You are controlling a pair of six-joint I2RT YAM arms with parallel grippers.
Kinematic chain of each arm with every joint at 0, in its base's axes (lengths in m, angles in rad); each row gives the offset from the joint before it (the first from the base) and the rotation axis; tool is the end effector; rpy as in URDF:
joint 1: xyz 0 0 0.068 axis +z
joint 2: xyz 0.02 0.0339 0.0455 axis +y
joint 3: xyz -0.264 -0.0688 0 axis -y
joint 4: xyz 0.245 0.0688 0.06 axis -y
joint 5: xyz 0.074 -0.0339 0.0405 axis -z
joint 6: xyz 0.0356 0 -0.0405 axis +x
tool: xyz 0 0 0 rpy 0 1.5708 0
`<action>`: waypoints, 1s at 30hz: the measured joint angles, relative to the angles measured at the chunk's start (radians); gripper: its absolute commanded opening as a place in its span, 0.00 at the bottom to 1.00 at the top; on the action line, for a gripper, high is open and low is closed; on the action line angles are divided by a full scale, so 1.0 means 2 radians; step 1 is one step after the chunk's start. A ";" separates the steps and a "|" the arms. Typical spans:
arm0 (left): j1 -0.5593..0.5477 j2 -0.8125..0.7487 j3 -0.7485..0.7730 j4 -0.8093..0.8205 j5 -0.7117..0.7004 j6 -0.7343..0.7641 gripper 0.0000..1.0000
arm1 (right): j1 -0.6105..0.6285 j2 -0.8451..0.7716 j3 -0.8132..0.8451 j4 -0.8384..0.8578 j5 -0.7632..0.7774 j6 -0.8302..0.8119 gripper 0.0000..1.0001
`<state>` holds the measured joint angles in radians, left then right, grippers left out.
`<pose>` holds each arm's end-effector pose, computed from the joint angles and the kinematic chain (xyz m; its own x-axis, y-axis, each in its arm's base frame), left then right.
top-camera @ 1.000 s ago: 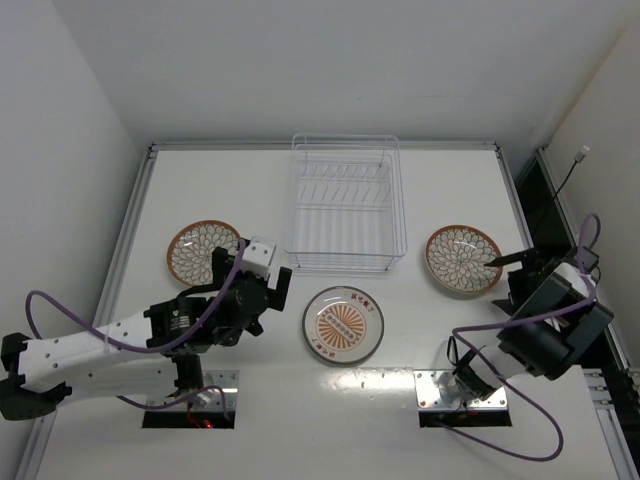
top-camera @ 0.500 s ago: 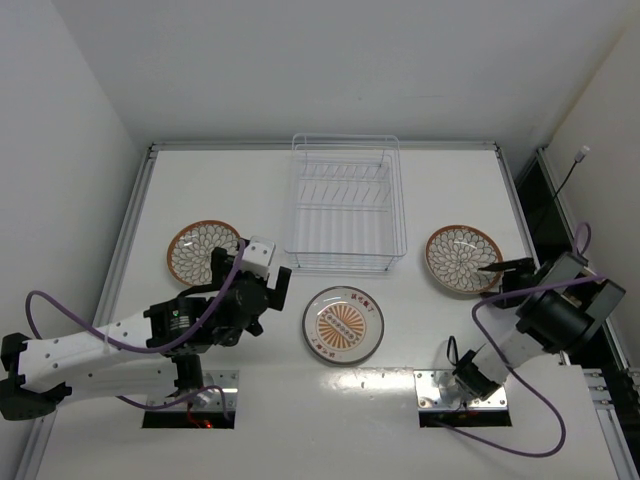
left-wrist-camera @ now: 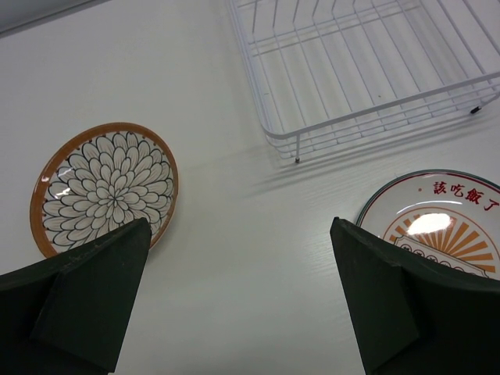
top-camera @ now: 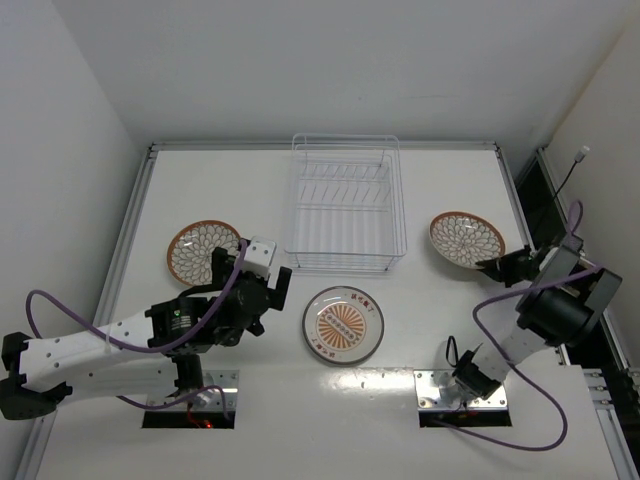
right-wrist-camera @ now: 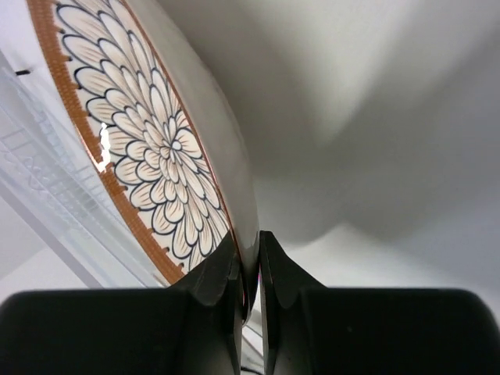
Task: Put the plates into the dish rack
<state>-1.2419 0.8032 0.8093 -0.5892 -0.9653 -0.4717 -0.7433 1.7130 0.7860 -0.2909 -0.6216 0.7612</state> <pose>0.0794 -0.1420 0.3131 -0.3025 0.0855 -0.9493 0.2015 0.9792 0.0240 0.2261 -0.1797 0.1183 -0.2229 0.9666 0.1267 0.7676 0.0939 0.6340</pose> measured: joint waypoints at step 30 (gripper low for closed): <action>0.000 0.004 0.000 -0.001 -0.004 -0.004 0.99 | 0.512 0.088 0.603 -0.350 0.650 -0.080 0.00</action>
<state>-1.2419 0.8116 0.8093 -0.5907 -0.9737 -0.4793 0.2798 1.8896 1.9923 -0.9905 0.6785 0.6003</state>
